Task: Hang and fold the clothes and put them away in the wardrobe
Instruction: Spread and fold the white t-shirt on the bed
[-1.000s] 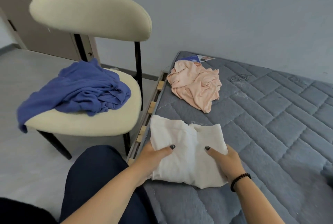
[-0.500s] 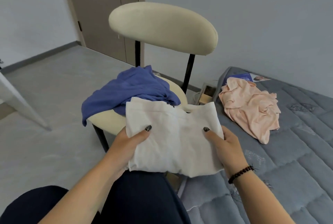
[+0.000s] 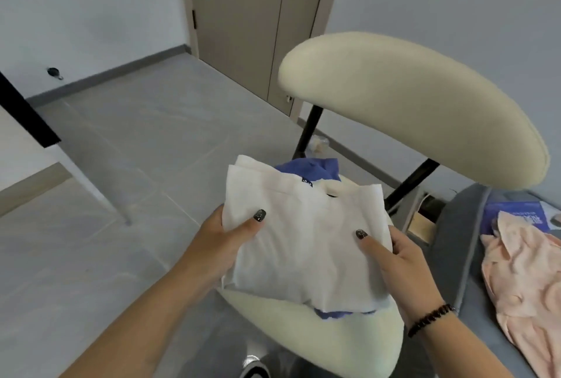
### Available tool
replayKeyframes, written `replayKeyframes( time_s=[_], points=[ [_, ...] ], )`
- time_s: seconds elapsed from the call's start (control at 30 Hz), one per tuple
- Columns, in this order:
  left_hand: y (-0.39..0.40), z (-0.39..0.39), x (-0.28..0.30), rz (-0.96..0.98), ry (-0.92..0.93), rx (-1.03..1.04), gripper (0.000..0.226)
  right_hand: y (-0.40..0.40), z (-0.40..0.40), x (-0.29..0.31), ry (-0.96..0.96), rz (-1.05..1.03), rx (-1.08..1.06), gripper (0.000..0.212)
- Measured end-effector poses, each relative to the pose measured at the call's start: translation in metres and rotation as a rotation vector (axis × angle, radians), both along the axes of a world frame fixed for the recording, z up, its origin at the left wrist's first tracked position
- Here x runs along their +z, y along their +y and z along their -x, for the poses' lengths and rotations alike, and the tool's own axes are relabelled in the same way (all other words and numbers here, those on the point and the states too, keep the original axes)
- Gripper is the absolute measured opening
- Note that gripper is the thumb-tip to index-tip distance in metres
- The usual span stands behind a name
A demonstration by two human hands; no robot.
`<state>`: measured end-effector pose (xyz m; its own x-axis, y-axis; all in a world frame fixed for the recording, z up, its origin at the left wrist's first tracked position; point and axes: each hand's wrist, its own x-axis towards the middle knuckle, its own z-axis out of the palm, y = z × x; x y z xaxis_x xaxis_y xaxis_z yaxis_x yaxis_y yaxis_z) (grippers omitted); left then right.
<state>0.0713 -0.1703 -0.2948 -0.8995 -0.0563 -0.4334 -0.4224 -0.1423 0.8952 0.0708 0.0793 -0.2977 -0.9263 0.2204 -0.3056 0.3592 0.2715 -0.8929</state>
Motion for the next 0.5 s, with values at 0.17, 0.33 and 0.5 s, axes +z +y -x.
replayKeyframes(
  time_s=[0.17, 0.33, 0.5],
  points=[
    [-0.053, 0.038, 0.083, 0.047, -0.015, 0.016, 0.034, -0.041, 0.051, 0.079, 0.005, -0.003, 0.107, 0.005],
    [-0.092, 0.060, 0.184, 0.084, 0.021, 0.077, 0.033, -0.082, 0.083, 0.177, 0.016, 0.079, 0.162, 0.012],
    [-0.128, 0.058, 0.277, 0.112, 0.106, 0.148, 0.028, -0.134, 0.092, 0.267, 0.103, 0.174, 0.212, 0.015]
  ],
)
